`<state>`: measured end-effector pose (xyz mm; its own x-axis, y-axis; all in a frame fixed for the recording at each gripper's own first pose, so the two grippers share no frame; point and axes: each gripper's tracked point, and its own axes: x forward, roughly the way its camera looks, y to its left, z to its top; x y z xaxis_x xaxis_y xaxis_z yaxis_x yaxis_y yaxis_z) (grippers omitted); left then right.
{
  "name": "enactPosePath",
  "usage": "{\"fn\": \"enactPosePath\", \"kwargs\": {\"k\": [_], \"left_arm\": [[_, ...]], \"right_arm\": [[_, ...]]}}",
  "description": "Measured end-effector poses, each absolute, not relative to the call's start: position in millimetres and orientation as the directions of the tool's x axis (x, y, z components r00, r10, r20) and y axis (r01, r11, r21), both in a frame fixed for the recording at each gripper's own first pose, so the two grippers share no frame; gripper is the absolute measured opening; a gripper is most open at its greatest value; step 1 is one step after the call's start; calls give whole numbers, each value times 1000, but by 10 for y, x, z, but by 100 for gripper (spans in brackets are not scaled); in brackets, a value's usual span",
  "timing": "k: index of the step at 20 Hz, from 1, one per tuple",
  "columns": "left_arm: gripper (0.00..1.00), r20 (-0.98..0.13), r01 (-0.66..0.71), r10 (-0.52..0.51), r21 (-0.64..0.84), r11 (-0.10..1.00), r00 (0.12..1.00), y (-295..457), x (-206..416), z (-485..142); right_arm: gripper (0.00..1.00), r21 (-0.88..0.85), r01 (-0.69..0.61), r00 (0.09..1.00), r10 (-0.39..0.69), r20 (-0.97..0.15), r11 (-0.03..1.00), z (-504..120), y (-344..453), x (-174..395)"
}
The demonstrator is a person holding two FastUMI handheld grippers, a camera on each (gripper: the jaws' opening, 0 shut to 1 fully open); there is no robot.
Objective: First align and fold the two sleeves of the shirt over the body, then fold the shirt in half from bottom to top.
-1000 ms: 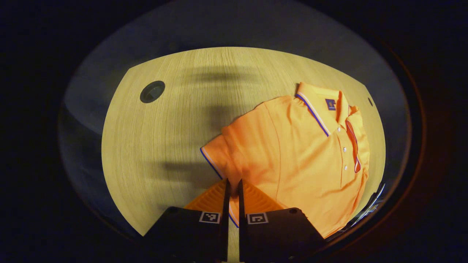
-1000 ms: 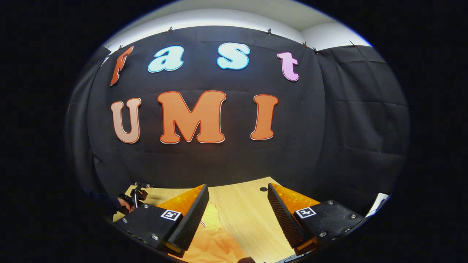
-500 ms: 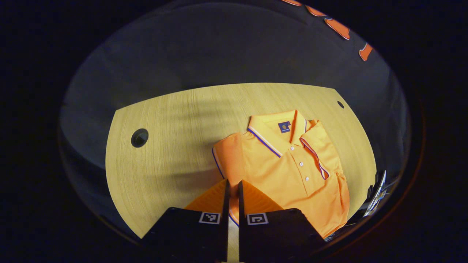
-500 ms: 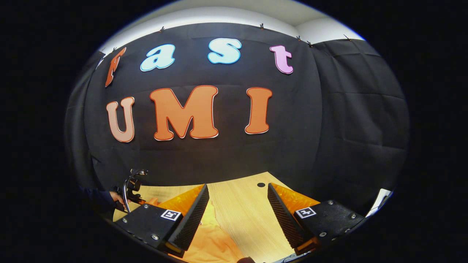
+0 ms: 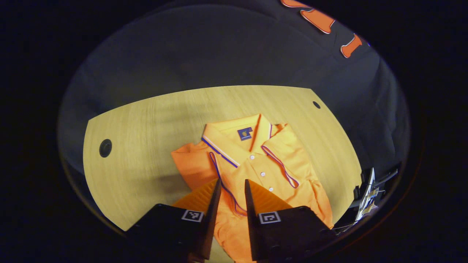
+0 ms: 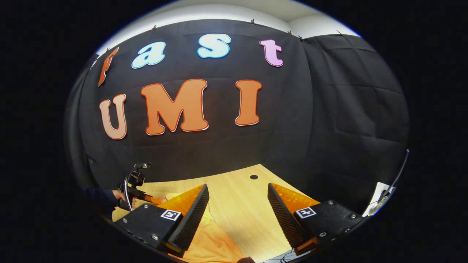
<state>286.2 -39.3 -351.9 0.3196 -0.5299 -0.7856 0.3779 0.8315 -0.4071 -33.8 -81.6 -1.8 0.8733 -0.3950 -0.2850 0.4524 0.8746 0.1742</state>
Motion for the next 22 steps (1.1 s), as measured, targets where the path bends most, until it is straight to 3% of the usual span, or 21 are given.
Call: {"fn": "enactPosePath", "kwargs": {"k": [1, 2, 3, 6, 15, 19, 22], "left_arm": [[53, -780, 389, -537, -408, 826, 322, -416, 2842, -3487], [58, -781, 395, -525, -389, 832, 337, -382, 2836, -3486], [73, -777, 404, -514, -366, 838, 363, -342, 2846, -3462], [94, -748, 407, -500, -332, 851, 437, -249, 2798, -3268], [96, -572, 330, -414, -250, 910, 708, 156, 2346, -2178], [99, -407, 237, -269, -128, 963, 873, 462, 2154, -1558], [99, -289, 133, -150, -76, 988, 946, 683, 1877, -1126]], "right_arm": [[98, 172, 455, 872, -397, -288, 874, -38, -813, -344], [98, 173, 457, 870, -398, -291, 873, -53, -800, -356], [98, 181, 454, 872, -394, -290, 872, -56, -782, -354], [98, 195, 442, 880, -382, -282, 875, -80, -734, -283], [98, 222, 282, 943, -227, -243, 933, -129, -374, 15], [98, 229, 160, 974, -116, -192, 960, -57, -167, 121], [98, 203, 82, 988, -53, -146, 976, -21, -47, 156]]}}
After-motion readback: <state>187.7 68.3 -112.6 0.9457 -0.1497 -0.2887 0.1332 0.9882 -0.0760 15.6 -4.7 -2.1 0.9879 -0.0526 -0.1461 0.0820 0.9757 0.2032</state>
